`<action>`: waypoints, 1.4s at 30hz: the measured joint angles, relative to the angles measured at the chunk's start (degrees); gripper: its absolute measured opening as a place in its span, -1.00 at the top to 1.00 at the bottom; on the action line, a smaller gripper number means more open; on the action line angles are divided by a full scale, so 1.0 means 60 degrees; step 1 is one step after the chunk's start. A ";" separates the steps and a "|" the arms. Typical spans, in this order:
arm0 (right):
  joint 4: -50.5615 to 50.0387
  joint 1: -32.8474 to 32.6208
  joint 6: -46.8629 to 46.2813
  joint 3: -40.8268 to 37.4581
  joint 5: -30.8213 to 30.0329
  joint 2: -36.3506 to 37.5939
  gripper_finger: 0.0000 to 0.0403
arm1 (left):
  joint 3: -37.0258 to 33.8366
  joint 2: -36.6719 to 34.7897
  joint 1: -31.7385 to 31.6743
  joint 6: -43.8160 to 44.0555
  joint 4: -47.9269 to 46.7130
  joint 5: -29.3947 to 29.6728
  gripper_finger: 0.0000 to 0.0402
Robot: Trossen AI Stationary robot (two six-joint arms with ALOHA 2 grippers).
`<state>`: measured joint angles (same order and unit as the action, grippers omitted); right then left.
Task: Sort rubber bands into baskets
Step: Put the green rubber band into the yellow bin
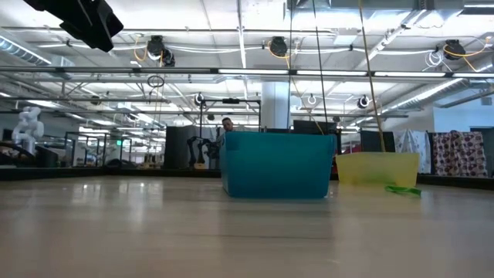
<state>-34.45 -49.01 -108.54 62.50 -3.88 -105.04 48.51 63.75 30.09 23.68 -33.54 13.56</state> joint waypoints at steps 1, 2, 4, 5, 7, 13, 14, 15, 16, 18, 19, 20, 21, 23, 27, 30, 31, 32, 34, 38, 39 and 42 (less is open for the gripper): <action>-0.0023 -0.0004 -0.0023 0.0007 -0.0021 -0.0061 0.69 | 0.0000 0.0000 0.0000 0.0000 0.0000 0.0000 0.13; 0.0010 -0.0004 -0.0031 0.0027 -0.0036 -0.0115 0.69 | 0.0000 0.0000 0.0000 0.0000 -0.0001 0.0004 0.13; 0.0072 0.0011 -0.0016 0.0033 -0.0045 -0.0181 0.70 | 0.0000 0.0000 0.0000 0.0000 -0.0015 0.0004 0.13; 0.0125 0.0032 0.0028 0.0033 -0.0041 -0.0185 0.72 | 0.0000 0.0000 0.0000 -0.0004 -0.0033 0.0004 0.13; 0.0230 0.0099 0.0222 0.0029 -0.0012 -0.0185 0.80 | 0.0000 0.0000 0.0000 -0.0004 -0.0044 0.0011 0.13; 0.0772 0.0642 0.1195 -0.0011 -0.0281 0.0153 0.98 | 0.0000 0.0000 -0.0003 -0.0007 -0.0061 0.0029 0.13; 0.0738 0.0777 0.1487 -0.0011 -0.0432 0.0263 0.99 | 0.0000 0.0000 -0.0012 -0.0011 -0.0076 0.0030 0.13; 0.0714 0.0936 0.1796 -0.0011 -0.0566 0.0372 0.99 | 0.0000 0.0000 -0.0033 -0.0018 -0.0066 0.0033 0.13; 0.0661 0.1125 0.2071 -0.0011 -0.0668 0.0482 0.99 | 0.0000 0.0000 -0.0061 -0.0021 -0.0082 0.0030 0.13; 0.0383 0.1529 0.2700 -0.0011 -0.0684 0.0751 1.00 | 0.0000 0.0000 -0.0160 -0.0026 -0.0094 0.0031 0.13; 0.0197 0.1753 0.3066 -0.0011 -0.0688 0.0894 1.00 | 0.0000 0.0000 -0.0220 -0.0029 -0.0091 0.0036 0.13; 0.0022 0.1994 0.3397 -0.0011 -0.0688 0.1044 1.00 | 0.0000 0.0000 -0.0281 -0.0036 -0.0097 0.0036 0.13; -0.0173 0.2218 0.3730 -0.0011 -0.0688 0.1179 1.00 | 0.0000 0.0000 -0.0341 -0.0060 -0.0093 0.0036 0.13; -0.0660 0.2641 0.4344 -0.0011 -0.0681 0.1490 1.00 | 0.0000 0.0000 -0.0453 -0.0095 -0.0095 0.0035 0.13; -0.0771 0.3153 0.5088 -0.0007 -0.0016 0.2008 1.00 | 0.0000 0.0000 -0.0622 -0.0061 -0.0095 0.0033 0.13; -0.0479 0.3212 0.5433 -0.0007 0.0651 0.2020 1.00 | 0.0000 0.0000 -0.0634 -0.0037 -0.0091 0.0033 0.13; -0.0433 0.3140 0.5440 -0.0007 0.0696 0.1974 1.00 | 0.0000 0.0000 -0.0630 -0.0047 -0.0091 0.0033 0.13; -0.0340 0.3079 0.5434 -0.0007 0.0776 0.1873 0.98 | 0.0000 0.0000 -0.0627 -0.0051 -0.0090 0.0033 0.13; 0.0065 0.2861 0.5742 -0.0007 0.1082 0.1606 0.93 | 0.0000 0.0000 -0.0637 -0.0072 -0.0057 0.0033 0.13; 0.0461 0.2384 0.6641 0.0001 0.1198 0.1131 0.71 | 0.0000 0.0004 -0.0637 -0.0111 -0.0020 0.0065 0.13; 0.0464 0.2283 0.6779 0.0004 0.1194 0.1027 0.64 | 0.0000 0.0004 -0.0637 -0.0111 -0.0002 0.0079 0.13; 0.0495 0.2063 0.7286 0.0000 0.1137 0.0729 0.43 | 0.0000 0.0004 -0.0637 -0.0183 0.0023 0.0087 0.13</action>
<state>-31.48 -36.64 -64.83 62.50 2.94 -100.66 48.51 63.77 26.26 22.58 -33.40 14.09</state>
